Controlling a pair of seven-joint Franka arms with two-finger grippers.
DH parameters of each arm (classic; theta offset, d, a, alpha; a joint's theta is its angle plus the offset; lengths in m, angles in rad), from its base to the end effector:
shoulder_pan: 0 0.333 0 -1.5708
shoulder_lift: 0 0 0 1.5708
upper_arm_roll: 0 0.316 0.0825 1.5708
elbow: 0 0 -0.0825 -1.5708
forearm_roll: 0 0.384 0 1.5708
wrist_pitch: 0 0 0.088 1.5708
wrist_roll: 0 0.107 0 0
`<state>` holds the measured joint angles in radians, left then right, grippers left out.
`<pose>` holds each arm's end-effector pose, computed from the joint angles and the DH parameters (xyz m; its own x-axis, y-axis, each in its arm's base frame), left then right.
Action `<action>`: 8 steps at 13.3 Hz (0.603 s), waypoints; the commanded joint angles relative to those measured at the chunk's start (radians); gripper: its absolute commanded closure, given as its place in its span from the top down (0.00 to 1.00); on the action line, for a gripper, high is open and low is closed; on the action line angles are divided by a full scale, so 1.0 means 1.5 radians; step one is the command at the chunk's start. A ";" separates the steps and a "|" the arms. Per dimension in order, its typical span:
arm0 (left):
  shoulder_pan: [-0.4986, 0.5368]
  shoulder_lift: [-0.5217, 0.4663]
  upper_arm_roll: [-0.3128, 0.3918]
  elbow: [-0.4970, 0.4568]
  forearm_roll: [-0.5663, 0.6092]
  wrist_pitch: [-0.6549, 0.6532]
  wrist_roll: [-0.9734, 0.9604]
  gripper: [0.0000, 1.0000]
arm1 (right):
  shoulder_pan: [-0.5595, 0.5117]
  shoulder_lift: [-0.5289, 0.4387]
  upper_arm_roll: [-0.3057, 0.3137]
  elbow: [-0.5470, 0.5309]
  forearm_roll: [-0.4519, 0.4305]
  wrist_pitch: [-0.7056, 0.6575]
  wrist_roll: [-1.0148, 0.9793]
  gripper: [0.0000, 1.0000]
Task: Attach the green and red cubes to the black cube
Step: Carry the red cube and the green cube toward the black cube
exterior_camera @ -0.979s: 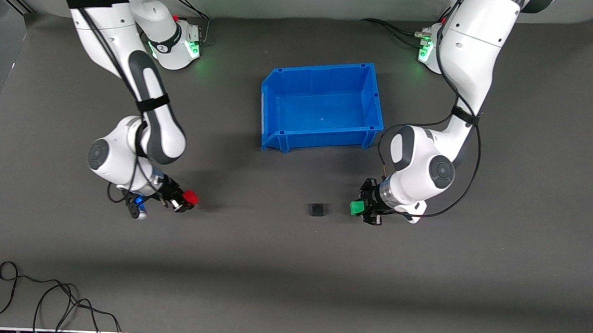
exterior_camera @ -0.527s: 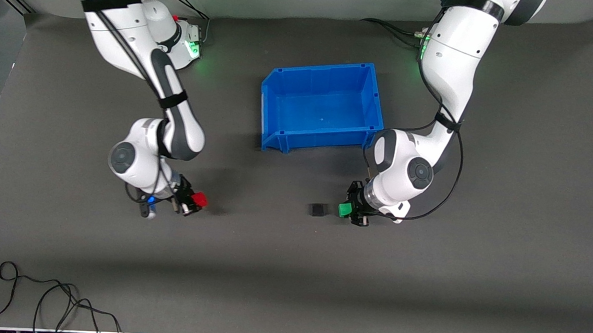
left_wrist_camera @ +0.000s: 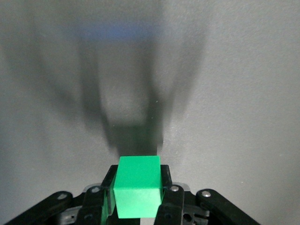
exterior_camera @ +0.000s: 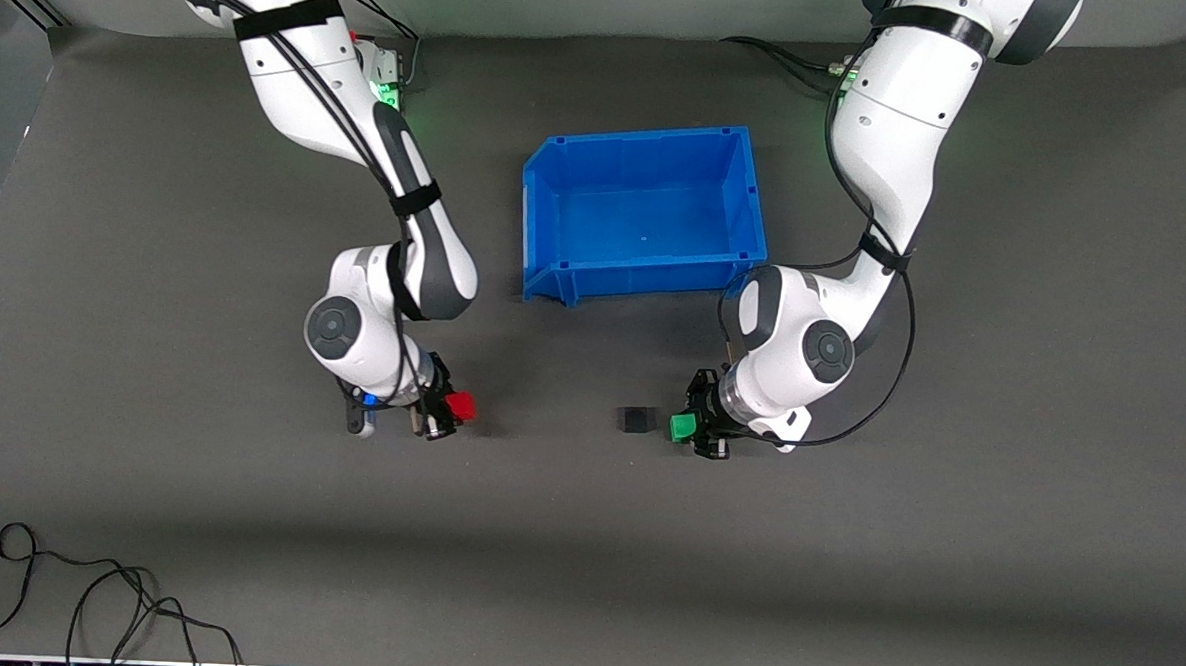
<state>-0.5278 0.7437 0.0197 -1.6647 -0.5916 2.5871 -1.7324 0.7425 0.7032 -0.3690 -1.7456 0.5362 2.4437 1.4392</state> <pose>0.6125 -0.3312 0.1881 -0.1118 0.9217 -0.3715 0.9909 0.1315 0.0280 0.6146 0.2656 0.1970 0.1903 -0.9741 -0.1220 -0.9808 -0.1832 -0.0666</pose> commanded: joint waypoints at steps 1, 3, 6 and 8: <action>-0.015 0.010 0.011 0.017 0.009 0.005 -0.026 0.08 | 0.024 0.059 -0.009 0.095 -0.021 -0.041 0.101 0.00; -0.015 0.010 0.011 0.017 0.010 0.004 -0.026 0.08 | 0.027 0.079 -0.006 0.145 -0.047 -0.057 0.173 0.00; -0.016 0.010 0.011 0.017 0.010 0.004 -0.026 0.08 | 0.039 0.130 -0.006 0.233 -0.061 -0.097 0.246 0.00; -0.017 0.011 0.011 0.016 0.010 0.005 -0.027 0.08 | 0.040 0.150 -0.005 0.261 -0.061 -0.098 0.277 0.00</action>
<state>-0.5323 0.7456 0.0205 -1.6641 -0.5912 2.5887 -1.7387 0.8010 0.8664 -0.3665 -1.4481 0.4701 2.3279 1.7800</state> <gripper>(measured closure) 0.630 0.599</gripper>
